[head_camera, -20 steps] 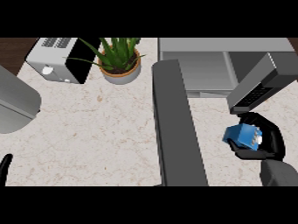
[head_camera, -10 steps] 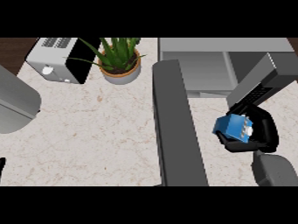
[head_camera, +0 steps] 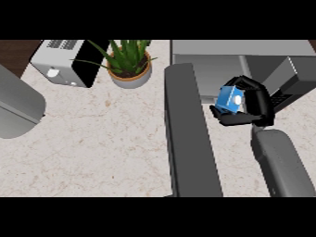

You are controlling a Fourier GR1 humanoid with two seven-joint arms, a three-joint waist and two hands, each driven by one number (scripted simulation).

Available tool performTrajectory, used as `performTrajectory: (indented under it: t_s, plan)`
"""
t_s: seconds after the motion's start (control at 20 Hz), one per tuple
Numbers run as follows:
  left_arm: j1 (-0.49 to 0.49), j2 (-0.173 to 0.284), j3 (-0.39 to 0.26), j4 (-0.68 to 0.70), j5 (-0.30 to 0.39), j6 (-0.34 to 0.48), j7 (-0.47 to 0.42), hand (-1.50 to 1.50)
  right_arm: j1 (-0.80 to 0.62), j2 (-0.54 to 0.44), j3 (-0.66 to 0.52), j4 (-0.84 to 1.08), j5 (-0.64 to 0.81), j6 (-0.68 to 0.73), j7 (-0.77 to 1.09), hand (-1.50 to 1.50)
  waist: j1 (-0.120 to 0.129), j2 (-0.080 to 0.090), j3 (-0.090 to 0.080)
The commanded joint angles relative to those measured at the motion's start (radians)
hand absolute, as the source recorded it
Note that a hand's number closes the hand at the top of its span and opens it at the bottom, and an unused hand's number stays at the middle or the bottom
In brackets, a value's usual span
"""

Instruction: Pick up the milk, place it into the microwave and close the microwave

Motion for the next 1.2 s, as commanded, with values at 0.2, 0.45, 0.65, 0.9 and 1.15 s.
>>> performTrajectory:
  t_s: [0.2,0.45,0.65,0.9,1.15]
  plan:
    - [-0.057,0.021,0.044,0.055,0.029,-0.028,0.017,-1.5,-0.318,-0.009,-0.065,0.4,0.032,-0.058,-0.075,1.5,0.018,0.008,0.001]
    - [-0.062,-0.003,0.024,0.115,-0.012,-0.062,-0.06,-1.5,-0.403,-0.025,-0.084,0.589,0.069,-0.104,-0.17,1.5,0.04,0.019,0.001]
    - [-0.083,0.021,0.02,0.044,0.031,-0.053,0.029,-1.5,-0.501,-0.024,-0.102,0.68,0.083,-0.164,-0.182,1.5,0.049,0.023,0.002]
    - [-0.121,0.004,-0.006,0.087,-0.016,-0.051,-0.004,-1.5,-0.572,-0.079,-0.118,0.742,0.098,-0.2,-0.191,1.5,0.071,0.037,0.002]
    - [-0.133,0.021,0.002,0.058,0.006,-0.059,0.017,-1.5,-0.616,-0.084,-0.118,0.796,0.123,-0.295,-0.178,1.5,0.097,0.044,0.003]
